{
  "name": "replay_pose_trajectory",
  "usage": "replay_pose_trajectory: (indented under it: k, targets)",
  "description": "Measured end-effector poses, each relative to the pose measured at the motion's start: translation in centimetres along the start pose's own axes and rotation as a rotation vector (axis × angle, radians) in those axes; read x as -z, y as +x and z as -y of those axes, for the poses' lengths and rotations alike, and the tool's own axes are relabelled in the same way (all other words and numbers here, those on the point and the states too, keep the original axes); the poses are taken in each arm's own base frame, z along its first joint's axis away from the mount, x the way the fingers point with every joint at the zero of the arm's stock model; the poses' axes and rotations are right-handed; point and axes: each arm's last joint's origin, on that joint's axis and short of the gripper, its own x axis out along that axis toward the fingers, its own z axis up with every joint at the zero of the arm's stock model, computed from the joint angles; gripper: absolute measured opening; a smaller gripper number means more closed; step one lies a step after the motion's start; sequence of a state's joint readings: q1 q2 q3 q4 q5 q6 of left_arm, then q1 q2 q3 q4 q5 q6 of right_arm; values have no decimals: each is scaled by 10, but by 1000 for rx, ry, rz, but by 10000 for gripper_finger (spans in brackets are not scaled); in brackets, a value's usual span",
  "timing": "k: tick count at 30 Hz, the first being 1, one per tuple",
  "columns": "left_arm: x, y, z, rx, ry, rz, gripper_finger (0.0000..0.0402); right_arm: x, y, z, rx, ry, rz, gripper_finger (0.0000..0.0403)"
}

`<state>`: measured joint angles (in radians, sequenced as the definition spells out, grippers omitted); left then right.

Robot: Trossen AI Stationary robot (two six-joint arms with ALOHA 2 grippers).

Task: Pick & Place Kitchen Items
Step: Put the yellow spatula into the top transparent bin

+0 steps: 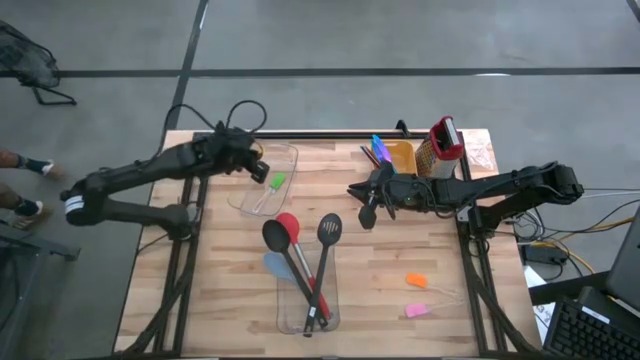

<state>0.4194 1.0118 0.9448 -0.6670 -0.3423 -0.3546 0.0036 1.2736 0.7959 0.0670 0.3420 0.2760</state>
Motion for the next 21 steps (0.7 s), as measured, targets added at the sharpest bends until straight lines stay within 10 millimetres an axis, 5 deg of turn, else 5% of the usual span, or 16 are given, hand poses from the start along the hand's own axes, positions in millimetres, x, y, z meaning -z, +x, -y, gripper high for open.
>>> replay_pose_trajectory:
  k: [11, 21]
  targets:
    - [15, 54, 0, 33, 24, -118, 37, 0, 0, 0, 0, -7, -1, 77]
    - [24, 80, 5, -1, 55, -210, 64, 4, 0, 1, 1, 4, -14, 69]
